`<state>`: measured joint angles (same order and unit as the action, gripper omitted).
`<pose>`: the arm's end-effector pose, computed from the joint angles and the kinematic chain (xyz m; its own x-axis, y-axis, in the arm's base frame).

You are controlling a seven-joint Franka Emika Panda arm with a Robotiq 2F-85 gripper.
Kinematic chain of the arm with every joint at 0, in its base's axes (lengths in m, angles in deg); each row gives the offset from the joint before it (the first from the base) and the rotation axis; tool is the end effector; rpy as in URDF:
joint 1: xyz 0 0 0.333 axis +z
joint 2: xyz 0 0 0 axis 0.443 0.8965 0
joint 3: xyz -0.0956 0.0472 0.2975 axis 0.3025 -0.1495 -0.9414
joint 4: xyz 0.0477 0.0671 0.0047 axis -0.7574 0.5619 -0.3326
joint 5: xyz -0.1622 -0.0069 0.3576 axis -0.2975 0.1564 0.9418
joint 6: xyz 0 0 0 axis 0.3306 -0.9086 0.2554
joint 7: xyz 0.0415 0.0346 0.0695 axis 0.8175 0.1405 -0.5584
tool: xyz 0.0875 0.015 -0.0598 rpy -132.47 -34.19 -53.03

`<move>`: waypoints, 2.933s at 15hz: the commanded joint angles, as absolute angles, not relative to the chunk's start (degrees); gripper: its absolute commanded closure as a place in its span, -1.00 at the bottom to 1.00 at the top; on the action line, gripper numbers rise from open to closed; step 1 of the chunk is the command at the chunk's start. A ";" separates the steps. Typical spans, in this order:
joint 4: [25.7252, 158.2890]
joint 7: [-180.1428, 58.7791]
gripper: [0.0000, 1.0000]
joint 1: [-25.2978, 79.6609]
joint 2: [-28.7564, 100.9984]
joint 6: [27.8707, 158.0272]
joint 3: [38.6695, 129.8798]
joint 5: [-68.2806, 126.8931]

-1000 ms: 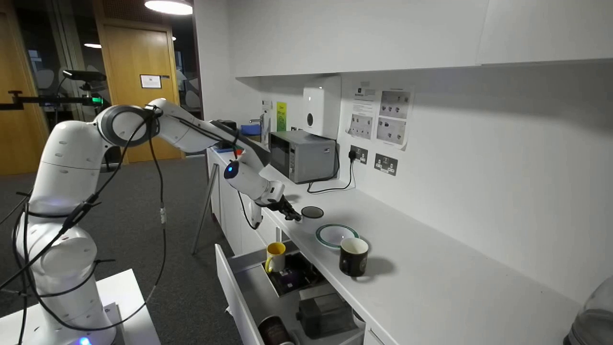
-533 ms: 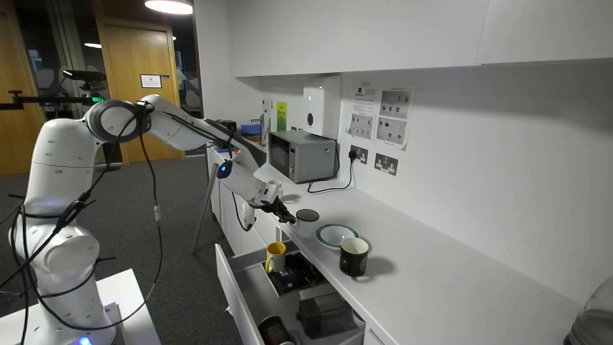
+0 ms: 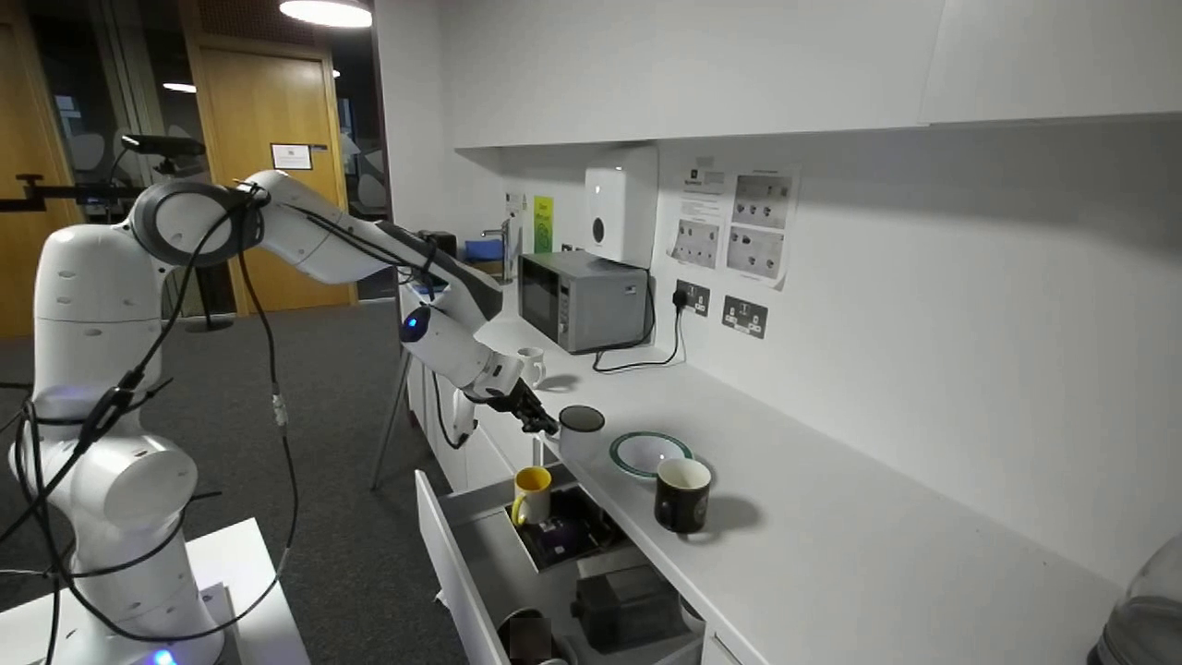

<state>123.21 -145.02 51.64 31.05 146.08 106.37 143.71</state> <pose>0.5126 -0.0969 0.3386 0.5706 -0.4709 0.6728 -0.4620 -0.8614 -0.2111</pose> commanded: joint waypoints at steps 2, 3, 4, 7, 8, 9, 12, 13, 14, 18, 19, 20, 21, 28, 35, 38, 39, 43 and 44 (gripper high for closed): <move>128.11 -148.32 0.93 53.61 25.88 145.71 109.00 145.93; 128.83 -148.26 0.93 53.66 25.59 145.68 109.26 146.05; 129.58 -148.15 0.93 53.65 25.43 145.57 109.48 146.14; 131.48 -147.78 0.93 53.68 25.25 145.53 110.10 146.73; 132.17 -147.64 0.93 53.67 24.97 145.48 110.24 146.99; 132.84 -147.56 0.93 53.68 24.82 145.52 110.34 147.32; 134.64 -147.52 0.93 53.83 24.28 145.81 110.74 148.27; 135.01 -147.52 0.93 53.87 24.22 145.83 110.84 148.50; 135.30 -147.29 0.93 53.84 24.44 145.63 110.74 148.68; 134.50 -146.89 0.93 54.02 25.80 144.78 110.91 150.09; 134.34 -146.75 0.93 53.96 26.14 144.24 110.87 150.52; 134.07 -146.65 0.93 53.93 26.60 143.78 110.88 151.11; 133.76 -146.64 0.93 53.90 27.16 143.11 110.91 151.78; 133.48 -148.60 0.93 53.77 30.84 137.59 111.43 157.97; 132.55 -150.54 0.93 54.96 36.84 135.06 112.76 163.38; 131.03 -152.65 0.93 58.07 38.30 135.65 115.83 167.15; 130.46 -153.15 0.93 59.44 38.78 135.69 117.04 168.11; 128.75 -152.67 0.93 63.99 40.65 135.27 120.86 169.49; 128.38 -152.24 0.93 64.88 41.42 135.18 121.50 169.56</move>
